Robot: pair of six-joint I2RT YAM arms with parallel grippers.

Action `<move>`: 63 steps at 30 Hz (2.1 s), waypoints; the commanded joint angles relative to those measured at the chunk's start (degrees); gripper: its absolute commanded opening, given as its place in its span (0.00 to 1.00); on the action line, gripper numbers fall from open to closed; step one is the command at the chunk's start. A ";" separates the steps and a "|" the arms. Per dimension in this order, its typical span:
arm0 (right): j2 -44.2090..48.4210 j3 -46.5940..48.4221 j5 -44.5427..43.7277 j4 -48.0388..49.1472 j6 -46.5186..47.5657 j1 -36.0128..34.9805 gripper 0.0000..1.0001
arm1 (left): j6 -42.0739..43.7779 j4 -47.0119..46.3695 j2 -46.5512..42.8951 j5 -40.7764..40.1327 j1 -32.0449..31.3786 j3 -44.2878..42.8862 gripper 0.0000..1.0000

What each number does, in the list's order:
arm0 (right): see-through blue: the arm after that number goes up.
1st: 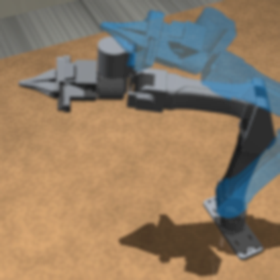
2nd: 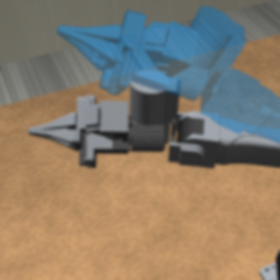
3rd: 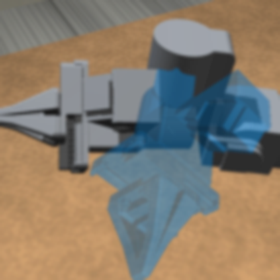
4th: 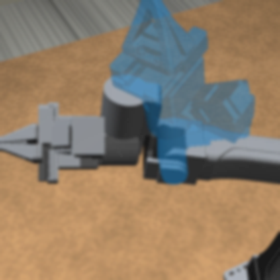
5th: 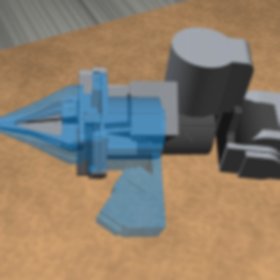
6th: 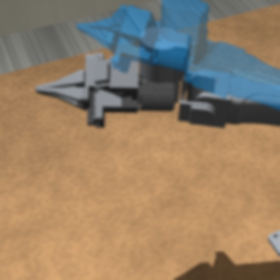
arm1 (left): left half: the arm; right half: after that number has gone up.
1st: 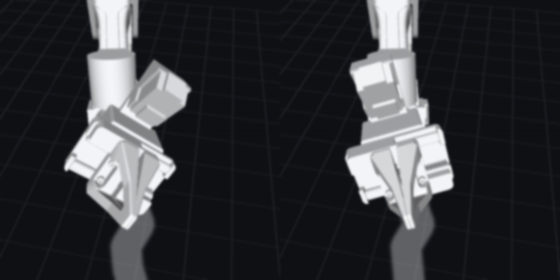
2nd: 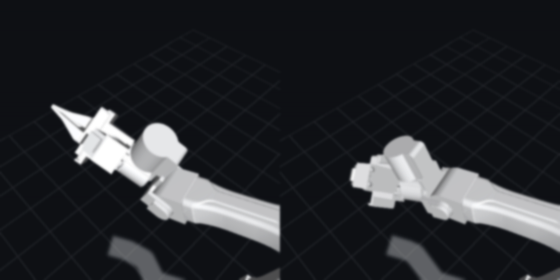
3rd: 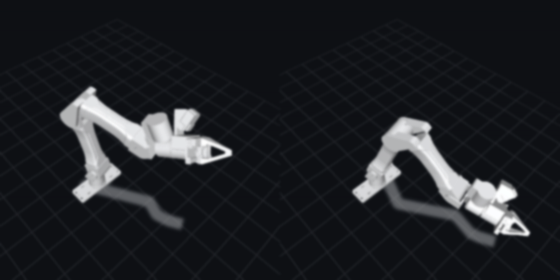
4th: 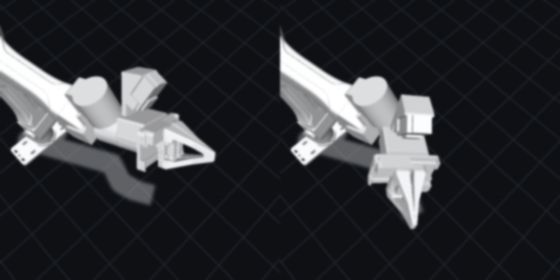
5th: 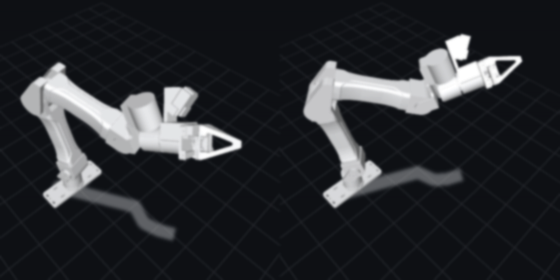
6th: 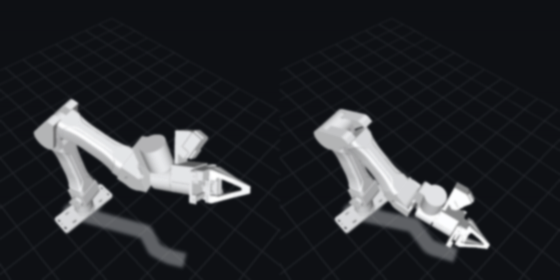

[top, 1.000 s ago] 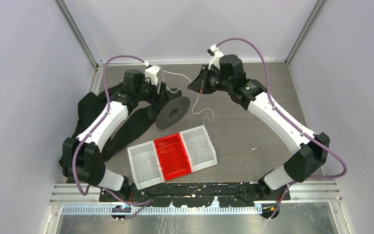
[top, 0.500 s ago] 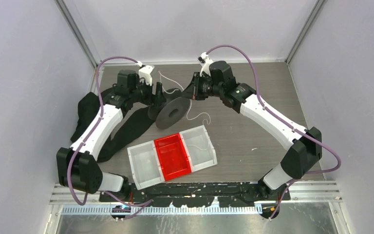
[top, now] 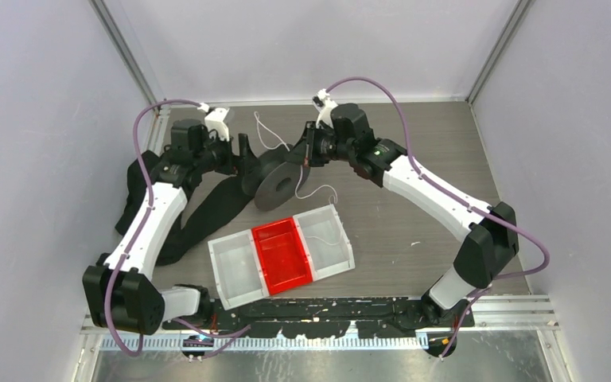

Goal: Wrap the cables

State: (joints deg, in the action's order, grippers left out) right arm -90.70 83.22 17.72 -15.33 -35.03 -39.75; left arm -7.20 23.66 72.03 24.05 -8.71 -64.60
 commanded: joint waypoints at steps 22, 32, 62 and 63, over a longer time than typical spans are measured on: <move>-5.34 3.12 2.62 9.56 -6.40 -3.32 0.01 | -12.12 -18.56 0.92 2.43 1.33 9.26 0.87; -5.71 3.92 3.72 10.45 -7.23 -3.63 0.01 | -12.98 -22.31 5.00 4.68 1.33 8.64 0.84; -7.25 4.71 6.88 12.69 -10.06 -3.74 0.01 | -8.78 -27.88 11.13 10.84 0.36 5.40 0.79; -7.22 4.75 6.89 12.75 -10.13 -3.74 0.01 | -8.79 -27.88 11.38 10.92 0.36 5.16 0.79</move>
State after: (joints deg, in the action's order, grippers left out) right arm -97.89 85.41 23.40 -5.56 -44.21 -43.05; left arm -16.80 -0.71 83.68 33.65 -8.14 -56.99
